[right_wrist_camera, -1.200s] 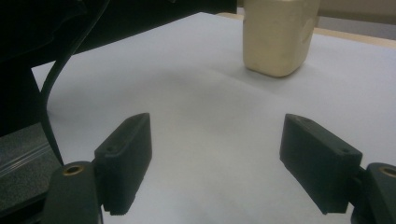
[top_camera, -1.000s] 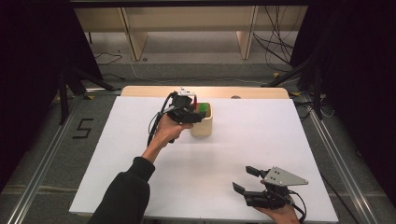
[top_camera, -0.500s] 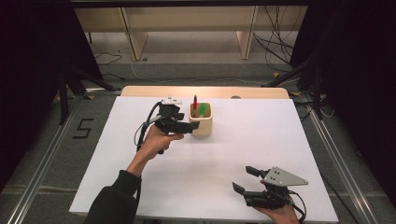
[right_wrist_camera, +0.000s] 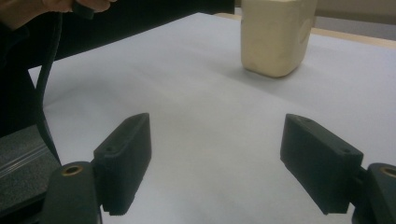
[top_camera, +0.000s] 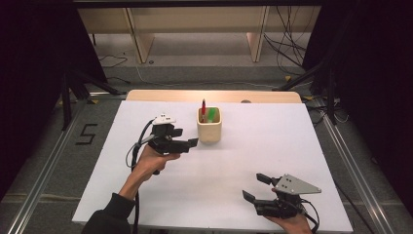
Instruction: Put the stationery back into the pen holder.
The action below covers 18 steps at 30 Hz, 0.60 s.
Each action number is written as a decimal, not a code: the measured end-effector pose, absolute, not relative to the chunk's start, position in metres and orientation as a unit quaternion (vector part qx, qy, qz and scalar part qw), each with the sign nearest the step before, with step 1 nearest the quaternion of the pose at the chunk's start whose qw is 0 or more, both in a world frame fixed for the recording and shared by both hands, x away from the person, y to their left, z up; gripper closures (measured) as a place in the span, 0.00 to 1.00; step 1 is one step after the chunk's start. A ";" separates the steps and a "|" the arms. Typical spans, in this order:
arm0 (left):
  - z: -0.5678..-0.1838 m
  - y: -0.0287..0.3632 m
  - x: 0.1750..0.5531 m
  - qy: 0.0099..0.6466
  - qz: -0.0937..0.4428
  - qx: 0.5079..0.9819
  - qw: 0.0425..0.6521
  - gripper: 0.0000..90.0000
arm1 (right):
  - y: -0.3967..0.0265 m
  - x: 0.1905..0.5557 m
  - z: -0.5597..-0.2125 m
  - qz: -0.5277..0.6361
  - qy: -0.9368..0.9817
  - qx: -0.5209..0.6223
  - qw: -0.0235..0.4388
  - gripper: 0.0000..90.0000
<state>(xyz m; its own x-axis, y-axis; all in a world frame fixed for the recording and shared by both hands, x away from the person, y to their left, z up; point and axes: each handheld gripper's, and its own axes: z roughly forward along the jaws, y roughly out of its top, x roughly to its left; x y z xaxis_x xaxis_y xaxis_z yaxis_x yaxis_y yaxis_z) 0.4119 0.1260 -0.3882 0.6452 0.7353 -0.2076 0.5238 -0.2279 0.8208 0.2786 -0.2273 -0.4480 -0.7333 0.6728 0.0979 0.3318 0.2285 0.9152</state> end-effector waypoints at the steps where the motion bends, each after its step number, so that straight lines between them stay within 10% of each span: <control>1: -0.390 0.127 0.409 0.404 0.114 0.775 0.473 0.28 | -0.227 0.279 -0.448 0.528 0.766 0.328 0.161 0.28; 18: -0.412 0.142 0.363 0.372 0.113 0.772 0.503 0.27 | -0.227 0.278 -0.447 0.530 0.765 0.328 0.163 0.28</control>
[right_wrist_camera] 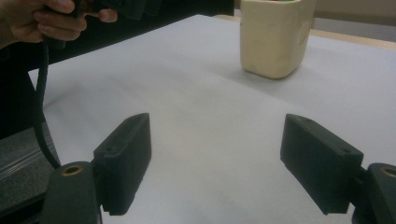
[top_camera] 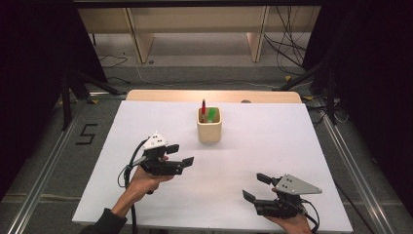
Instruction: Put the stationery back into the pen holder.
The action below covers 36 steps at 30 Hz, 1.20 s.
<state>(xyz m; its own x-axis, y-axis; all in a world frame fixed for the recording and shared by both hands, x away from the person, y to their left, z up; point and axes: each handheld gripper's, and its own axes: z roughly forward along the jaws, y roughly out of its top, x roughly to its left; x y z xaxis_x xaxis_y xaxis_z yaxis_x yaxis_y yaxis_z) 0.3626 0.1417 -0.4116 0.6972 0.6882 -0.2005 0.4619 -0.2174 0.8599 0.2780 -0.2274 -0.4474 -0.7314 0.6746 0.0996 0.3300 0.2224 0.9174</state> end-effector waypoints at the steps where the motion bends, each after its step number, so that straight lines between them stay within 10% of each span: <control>1: -0.413 0.143 0.360 0.371 0.113 0.773 0.501 0.27 | -0.227 0.278 -0.447 0.530 0.765 0.329 0.162 0.28; 36: -0.443 0.173 0.312 0.368 0.150 0.760 0.514 0.21 | -0.227 0.278 -0.450 0.529 0.764 0.333 0.162 0.28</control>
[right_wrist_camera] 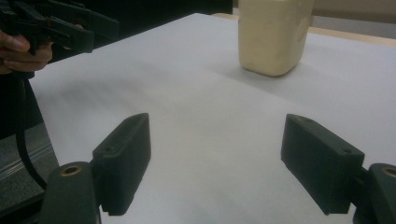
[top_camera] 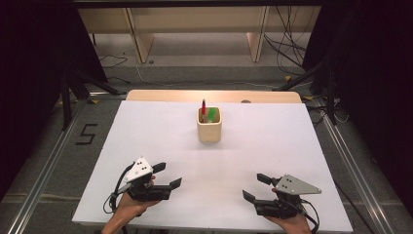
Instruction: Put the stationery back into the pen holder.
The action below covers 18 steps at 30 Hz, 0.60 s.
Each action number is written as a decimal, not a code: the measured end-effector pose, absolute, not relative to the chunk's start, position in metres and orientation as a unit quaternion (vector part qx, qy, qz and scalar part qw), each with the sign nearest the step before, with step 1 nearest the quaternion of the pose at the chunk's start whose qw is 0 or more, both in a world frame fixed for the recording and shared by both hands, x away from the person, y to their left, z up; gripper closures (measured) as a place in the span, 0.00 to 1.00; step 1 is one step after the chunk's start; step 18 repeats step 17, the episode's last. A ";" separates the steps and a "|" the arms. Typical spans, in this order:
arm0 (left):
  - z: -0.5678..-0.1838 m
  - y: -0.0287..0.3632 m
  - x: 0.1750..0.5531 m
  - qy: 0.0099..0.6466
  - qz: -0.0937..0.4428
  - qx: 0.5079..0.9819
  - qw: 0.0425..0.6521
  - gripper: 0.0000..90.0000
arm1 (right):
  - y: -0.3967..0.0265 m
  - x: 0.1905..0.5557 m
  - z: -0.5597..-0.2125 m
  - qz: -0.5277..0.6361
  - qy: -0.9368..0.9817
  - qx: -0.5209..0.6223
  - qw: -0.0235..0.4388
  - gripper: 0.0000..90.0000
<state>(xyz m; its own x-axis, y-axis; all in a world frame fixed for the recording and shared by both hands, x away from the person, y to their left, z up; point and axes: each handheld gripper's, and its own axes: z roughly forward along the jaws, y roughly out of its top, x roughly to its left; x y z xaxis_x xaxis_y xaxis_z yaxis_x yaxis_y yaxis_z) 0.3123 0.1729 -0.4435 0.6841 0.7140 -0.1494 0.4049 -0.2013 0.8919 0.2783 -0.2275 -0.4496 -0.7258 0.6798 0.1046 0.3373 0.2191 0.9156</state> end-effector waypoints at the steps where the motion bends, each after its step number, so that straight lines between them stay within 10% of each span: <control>1: -0.444 0.173 0.312 0.369 0.152 0.760 0.512 0.20 | -0.228 0.278 -0.450 0.529 0.764 0.333 0.161 0.28; 18: -0.445 0.174 0.313 0.373 0.152 0.757 0.515 0.19 | -0.227 0.278 -0.450 0.529 0.764 0.332 0.162 0.28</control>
